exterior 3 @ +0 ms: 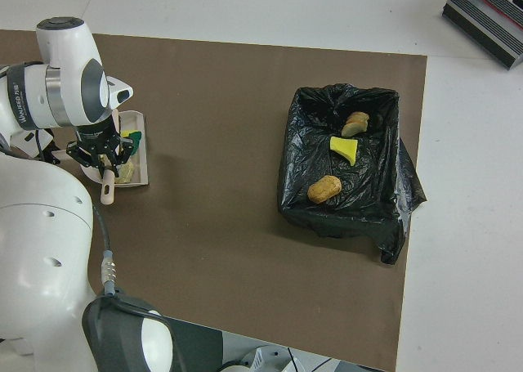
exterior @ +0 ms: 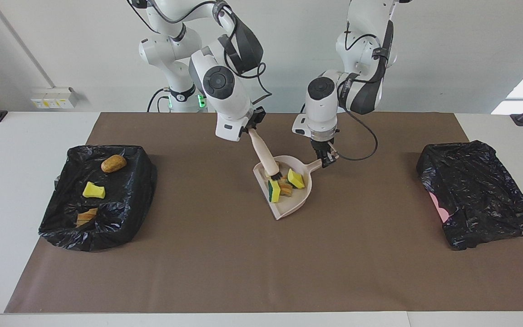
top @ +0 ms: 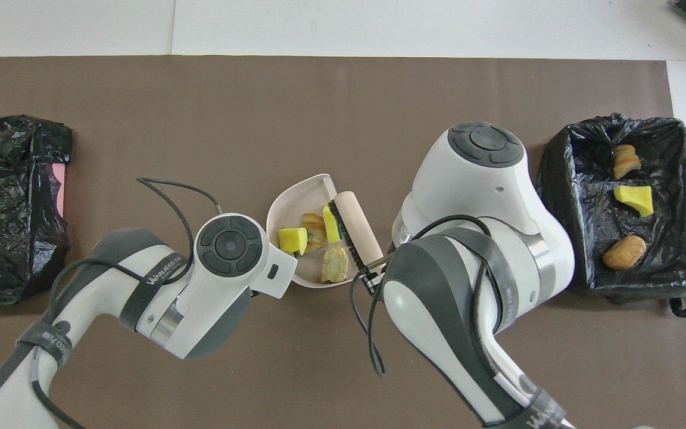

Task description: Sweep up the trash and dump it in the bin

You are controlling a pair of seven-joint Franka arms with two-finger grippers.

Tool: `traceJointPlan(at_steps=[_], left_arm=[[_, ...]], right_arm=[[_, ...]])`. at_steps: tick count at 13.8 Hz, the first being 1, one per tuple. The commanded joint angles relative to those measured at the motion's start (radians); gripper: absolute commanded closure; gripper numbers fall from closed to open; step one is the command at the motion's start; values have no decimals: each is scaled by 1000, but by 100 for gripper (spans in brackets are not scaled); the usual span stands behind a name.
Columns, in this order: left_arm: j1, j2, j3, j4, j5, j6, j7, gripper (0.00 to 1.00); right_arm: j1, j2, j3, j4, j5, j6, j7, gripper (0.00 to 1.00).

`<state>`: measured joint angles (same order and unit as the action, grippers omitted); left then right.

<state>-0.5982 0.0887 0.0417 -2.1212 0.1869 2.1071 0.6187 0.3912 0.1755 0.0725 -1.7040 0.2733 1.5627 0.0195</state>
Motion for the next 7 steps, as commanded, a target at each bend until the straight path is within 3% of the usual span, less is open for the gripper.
traceJointPlan(at_steps=[1,4,7], left_arm=[[40,-30,0,-17,-7,11,85,100],[75,-37,-2,-11,-7,13,133,100],[171,-60,-2,-13,-7,7,257,100]], right_arm=[[-25,-31,6,-29,-74,-7,60,100],[-26,-69,9,-98,-77,16,167,100],[21,-160,16,-259,-74,162,268,100]])
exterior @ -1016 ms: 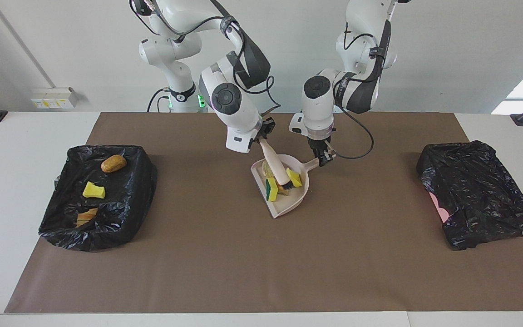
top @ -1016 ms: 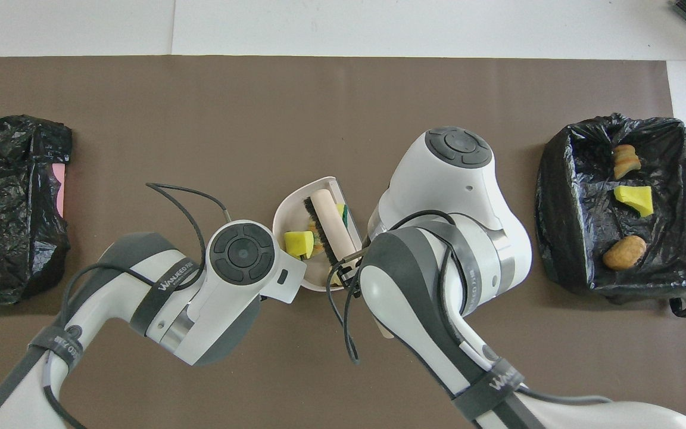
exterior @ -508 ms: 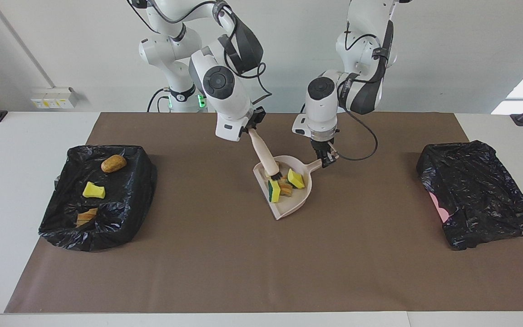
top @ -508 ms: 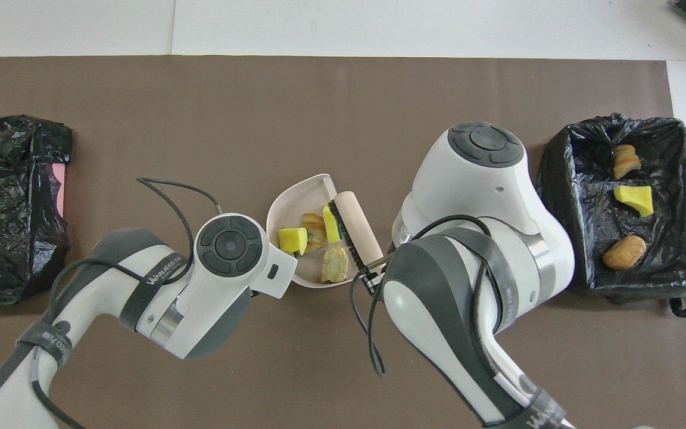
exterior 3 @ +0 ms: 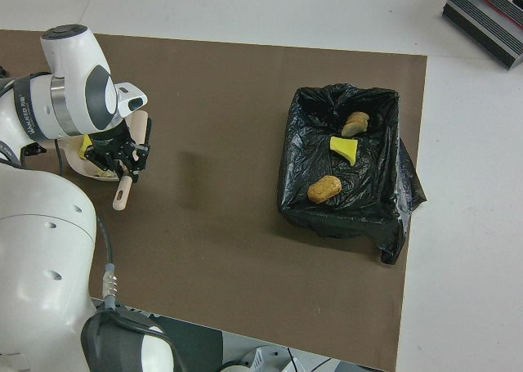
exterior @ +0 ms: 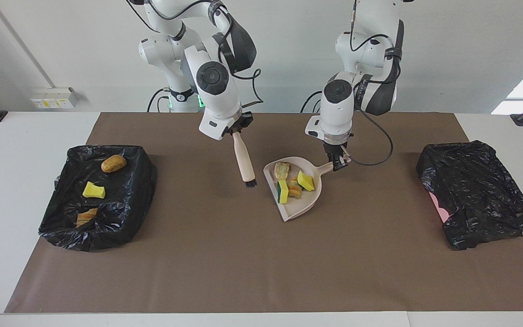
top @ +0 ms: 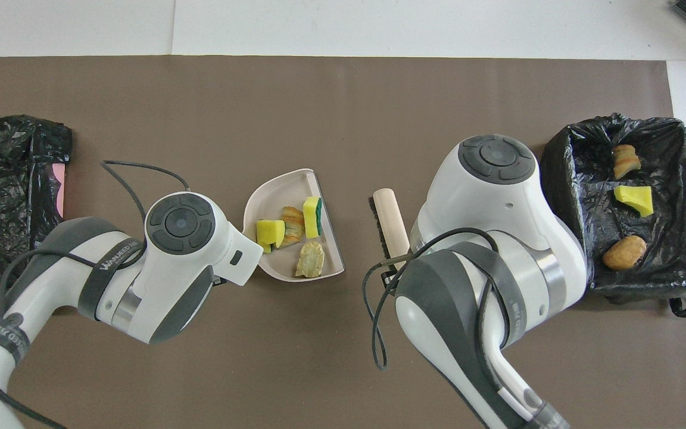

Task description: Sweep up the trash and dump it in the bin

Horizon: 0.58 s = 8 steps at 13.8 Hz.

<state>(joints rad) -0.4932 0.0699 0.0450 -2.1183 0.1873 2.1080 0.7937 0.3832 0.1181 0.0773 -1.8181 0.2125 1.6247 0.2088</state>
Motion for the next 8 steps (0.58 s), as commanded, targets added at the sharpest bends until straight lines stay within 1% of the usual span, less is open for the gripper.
traceJointPlan(at_steps=[1,4,5,6,8], left_arm=[[94,-47,-5,-15,-8,7,125,100],[186,-74,-7,-14,-20,10,237,100],[223,-93,-4,-14,-54,10,295,100],[258,-111,-4,-14,-75,9,349,100],[321,-151,-1,-11,-83,3,438,100]], right_arm=[[61,-122,13,-173,-13,131,130,100],[133,-141,13,-181,-13,144,266,100],[153,-144,13,-179,-13,159,292,100],[172,-143,15,-176,-13,168,323,100],[244,-118,15,-175,-13,202,394,100]])
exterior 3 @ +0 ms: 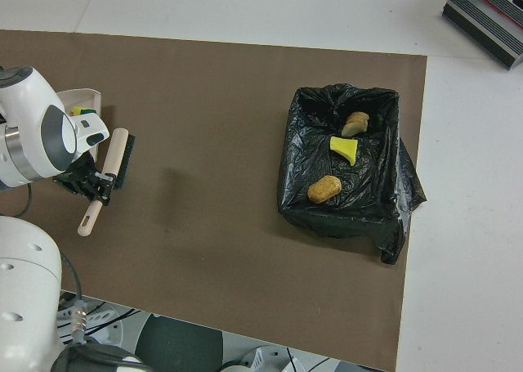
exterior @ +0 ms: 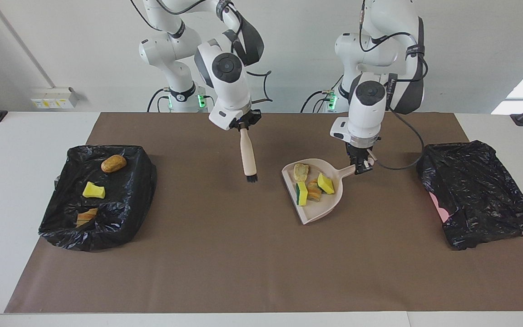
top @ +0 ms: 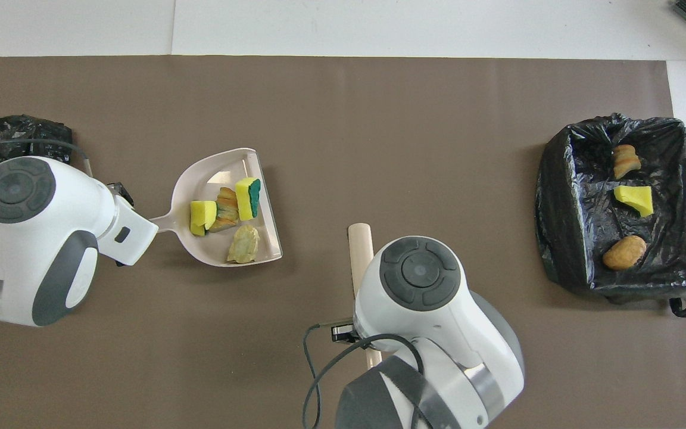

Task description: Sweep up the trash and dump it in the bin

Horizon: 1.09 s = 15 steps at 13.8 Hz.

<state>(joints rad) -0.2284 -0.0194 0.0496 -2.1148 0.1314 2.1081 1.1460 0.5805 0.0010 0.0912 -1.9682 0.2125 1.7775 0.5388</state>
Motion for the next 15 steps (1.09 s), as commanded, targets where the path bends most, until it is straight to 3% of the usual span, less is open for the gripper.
traceJointPlan(at_steps=[1,7,10,13,15], left_arm=[[88,-68,-5,1,-27,-16,119,100],[407,-65,0,120,-154,-129,397,100],[590,-48,0,179,-202,-131,526,100],[722,-7,6,259,-168,-111,595,100],[771,22,9,300,-25,-70,646,100]], right_arm=[[67,8,1,-24,-13,72,96,100],[163,146,1,67,-19,94,213,100],[189,198,1,72,-33,170,253,100],[216,249,1,68,-33,250,268,100],[216,247,1,58,-35,260,268,100]])
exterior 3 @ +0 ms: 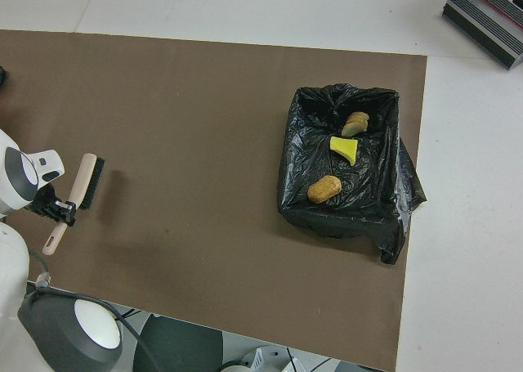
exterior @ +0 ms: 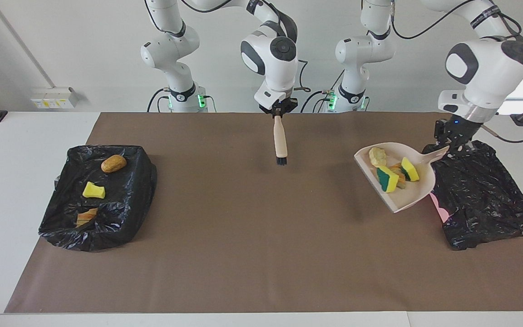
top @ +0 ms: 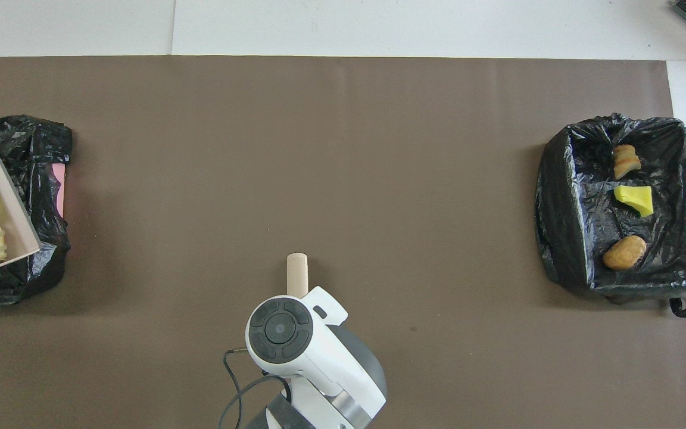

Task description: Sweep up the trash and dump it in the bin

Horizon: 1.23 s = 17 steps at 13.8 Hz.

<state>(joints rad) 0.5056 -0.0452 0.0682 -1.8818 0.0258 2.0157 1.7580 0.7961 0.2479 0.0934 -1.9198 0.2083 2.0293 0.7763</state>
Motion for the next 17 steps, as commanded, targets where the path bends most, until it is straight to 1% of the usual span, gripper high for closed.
traceJointPlan(at_steps=[1,2,4,5,7,9,10,11,12,13,15,17], left_arm=[[50,57,-10,84,136,38,29,100],[50,62,-10,84,185,54,26,100],[47,68,-8,82,317,127,-1,100],[38,71,-8,79,383,143,-81,100],[22,80,-11,75,527,137,-199,100],[-22,79,-8,72,619,121,-209,100],[-27,77,-11,72,673,114,-210,100],[-44,77,-10,72,701,109,-210,100],[-62,77,-10,72,738,94,-212,100],[-71,74,-10,73,806,80,-222,100],[-102,71,-10,78,923,45,-274,100],[-131,68,-13,82,997,22,-281,100]], right_arm=[[0,1,-1,7,-30,8,32,100],[0,-1,-1,4,-29,8,34,100],[2,-2,-1,-5,-29,8,34,100],[26,2,-1,-11,-27,9,41,100],[43,7,-1,-24,-29,14,61,100],[43,4,-1,-36,-29,14,63,100],[43,2,-1,-38,-29,14,63,100],[45,2,-3,-38,-29,12,63,100],[45,2,-3,-31,-39,3,63,5],[43,5,-3,-15,-70,-9,63,0],[37,2,-4,19,-81,-36,61,0],[28,2,-7,80,-84,-104,60,0]])
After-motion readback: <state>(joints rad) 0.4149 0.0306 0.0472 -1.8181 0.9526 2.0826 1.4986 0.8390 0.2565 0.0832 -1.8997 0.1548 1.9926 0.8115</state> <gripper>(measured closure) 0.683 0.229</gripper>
